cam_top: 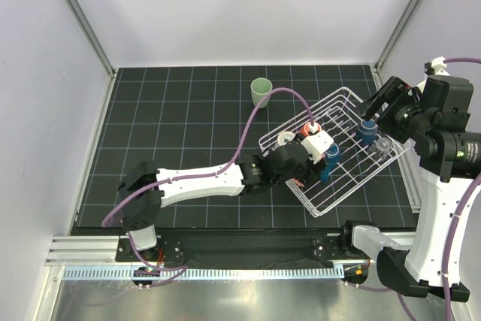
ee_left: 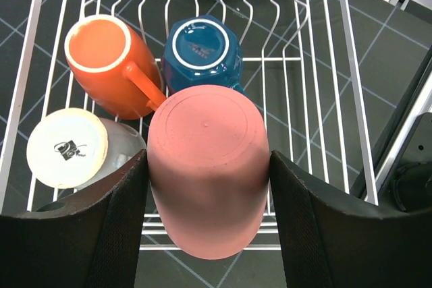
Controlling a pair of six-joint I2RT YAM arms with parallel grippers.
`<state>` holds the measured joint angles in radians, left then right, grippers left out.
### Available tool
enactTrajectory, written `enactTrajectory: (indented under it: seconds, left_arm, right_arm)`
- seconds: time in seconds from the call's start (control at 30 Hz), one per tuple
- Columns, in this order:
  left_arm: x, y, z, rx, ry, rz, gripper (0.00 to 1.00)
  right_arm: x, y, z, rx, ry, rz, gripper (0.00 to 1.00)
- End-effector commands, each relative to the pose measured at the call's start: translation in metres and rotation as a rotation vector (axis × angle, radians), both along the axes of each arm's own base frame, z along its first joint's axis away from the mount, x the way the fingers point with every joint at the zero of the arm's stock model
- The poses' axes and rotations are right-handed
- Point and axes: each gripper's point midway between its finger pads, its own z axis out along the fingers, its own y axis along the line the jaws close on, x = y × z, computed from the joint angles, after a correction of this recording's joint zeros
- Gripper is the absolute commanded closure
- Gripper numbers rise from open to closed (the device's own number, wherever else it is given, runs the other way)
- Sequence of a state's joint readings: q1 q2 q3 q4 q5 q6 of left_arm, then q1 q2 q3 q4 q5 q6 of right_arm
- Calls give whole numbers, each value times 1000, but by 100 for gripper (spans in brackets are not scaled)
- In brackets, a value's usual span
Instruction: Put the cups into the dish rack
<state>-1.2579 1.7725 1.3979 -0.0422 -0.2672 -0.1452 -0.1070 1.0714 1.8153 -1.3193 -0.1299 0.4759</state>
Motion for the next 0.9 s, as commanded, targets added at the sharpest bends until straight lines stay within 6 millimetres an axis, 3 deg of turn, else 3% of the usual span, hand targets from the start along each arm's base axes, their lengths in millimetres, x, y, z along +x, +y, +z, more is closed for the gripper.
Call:
enactTrajectory:
  seconds: [0.0, 0.3, 0.57, 0.87]
  left_arm:
    - [3, -15, 34, -93, -47, -1, 100]
    - [4, -26, 6, -100, -24, -8, 100]
    - [7, -34, -7, -107, -26, -2, 100]
    - [9, -27, -31, -93, -8, 35, 100]
  right_arm:
    - [0, 2, 0, -2, -5, 23, 25]
    - [0, 6, -10, 15, 27, 37, 25]
    - [-1, 8, -19, 25, 52, 47, 25]
    - [-3, 10, -27, 32, 71, 55, 25]
